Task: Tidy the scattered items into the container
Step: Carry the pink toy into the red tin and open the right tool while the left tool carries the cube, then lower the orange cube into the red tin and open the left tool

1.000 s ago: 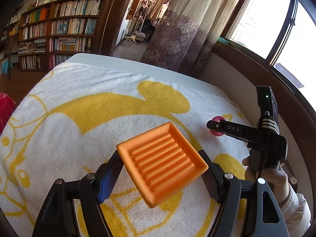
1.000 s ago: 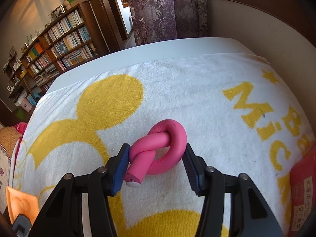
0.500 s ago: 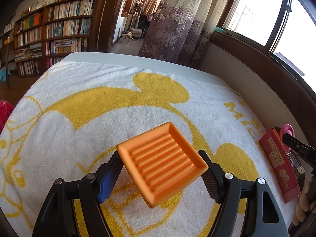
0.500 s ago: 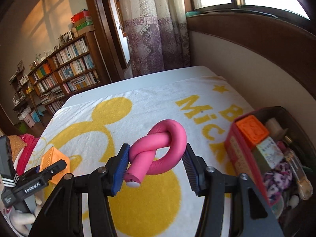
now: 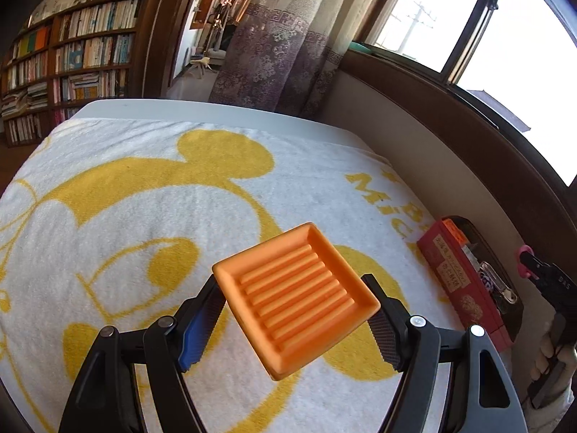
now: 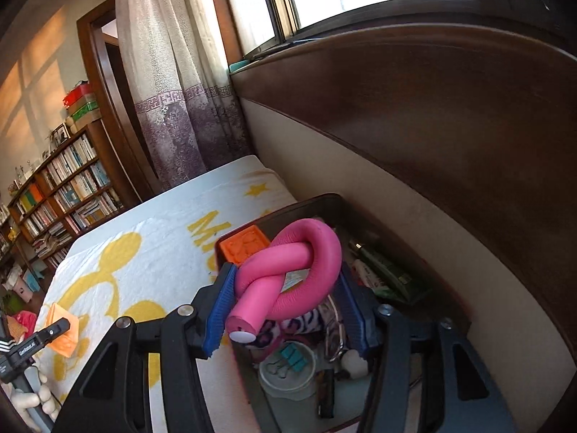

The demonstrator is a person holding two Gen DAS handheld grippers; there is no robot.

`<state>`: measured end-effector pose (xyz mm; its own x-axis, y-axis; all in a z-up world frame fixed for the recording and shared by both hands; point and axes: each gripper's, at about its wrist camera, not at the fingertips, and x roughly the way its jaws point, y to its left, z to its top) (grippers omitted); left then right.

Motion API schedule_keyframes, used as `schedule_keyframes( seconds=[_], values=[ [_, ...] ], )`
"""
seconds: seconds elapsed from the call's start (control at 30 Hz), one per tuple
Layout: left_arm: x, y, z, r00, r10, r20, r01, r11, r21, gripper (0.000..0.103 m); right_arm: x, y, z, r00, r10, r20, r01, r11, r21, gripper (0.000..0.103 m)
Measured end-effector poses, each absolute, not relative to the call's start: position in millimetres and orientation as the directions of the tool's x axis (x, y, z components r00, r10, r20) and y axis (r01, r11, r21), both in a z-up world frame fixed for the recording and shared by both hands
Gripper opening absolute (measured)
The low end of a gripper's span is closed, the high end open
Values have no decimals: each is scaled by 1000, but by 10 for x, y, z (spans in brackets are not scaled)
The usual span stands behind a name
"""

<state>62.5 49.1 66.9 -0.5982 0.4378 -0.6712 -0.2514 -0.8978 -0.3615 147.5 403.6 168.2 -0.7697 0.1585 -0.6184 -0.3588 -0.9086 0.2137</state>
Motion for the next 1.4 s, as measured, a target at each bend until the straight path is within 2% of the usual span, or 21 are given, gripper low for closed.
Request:
schedule_keyframes(
  seconds=[0.1,0.27,0.6,0.97,1.07,1.27,1.4],
  values=[
    [727,683,750,-587,459,-667,-293,-888,-353,77,1507,4136,1621,-765,159,-624,-374,-898,230,72],
    [871,1050,942,-575,499,-648,-373,-865,-335,77,1741,4156,1661,-797,162,-582,-359,-902,240,78],
    [1120,2227,1131,-429,628,-649,-591,-739,-324,77,2344,4145,1820,-878,122,-463,-277,-918,284,81],
    [1237,3425,1047,-239,690,-683,-743,-583,-329,77,2881,4236,2011,-917,166,-364,-290,-903,319,87],
    [1213,3537,998,-220,691,-688,-741,-577,-343,78,2929,4270,1997,-917,178,-357,-303,-893,333,92],
    [1176,3354,1063,-307,696,-649,-714,-620,-326,83,2935,4289,1974,-915,186,-357,-312,-888,339,100],
    [1216,3114,1165,-372,696,-614,-703,-644,-303,83,2932,4264,1946,-910,198,-364,-323,-888,326,101]
  ],
)
